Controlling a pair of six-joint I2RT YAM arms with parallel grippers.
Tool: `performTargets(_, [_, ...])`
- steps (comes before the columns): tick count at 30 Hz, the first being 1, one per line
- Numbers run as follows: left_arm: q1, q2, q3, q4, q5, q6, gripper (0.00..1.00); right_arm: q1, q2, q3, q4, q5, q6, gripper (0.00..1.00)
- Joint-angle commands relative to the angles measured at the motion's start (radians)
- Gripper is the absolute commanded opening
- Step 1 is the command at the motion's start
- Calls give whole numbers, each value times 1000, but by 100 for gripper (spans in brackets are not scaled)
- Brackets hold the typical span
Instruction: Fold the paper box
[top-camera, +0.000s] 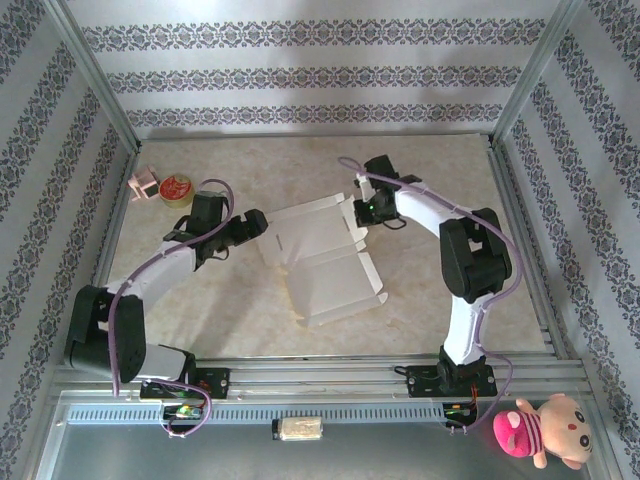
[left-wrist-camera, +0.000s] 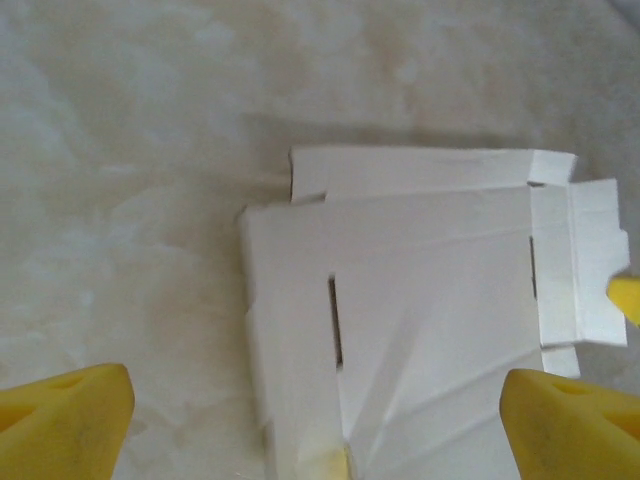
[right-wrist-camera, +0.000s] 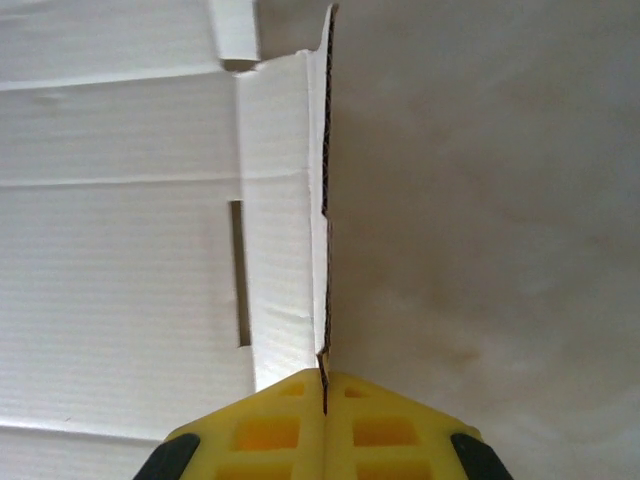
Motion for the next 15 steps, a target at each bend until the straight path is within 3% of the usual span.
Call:
performTargets(1, [34,44,29,-69,-10,-1,89,28,-82,-47,79,26,39,0])
performTargets(4, [47,70,-9,-23,-13,-27,77,45,-117,-87,115,19,60,0])
performTargets(9, [45,129,-88,108,142,-95,55,59,-139,-111,124,29,70,0])
performTargets(12, [44,163,-112,146,165,-94,39,65,-137,-115,129,15,73,0])
performTargets(15, [44,190,-125,195,187,-97,15,77,-136,-116,128,10,76,0])
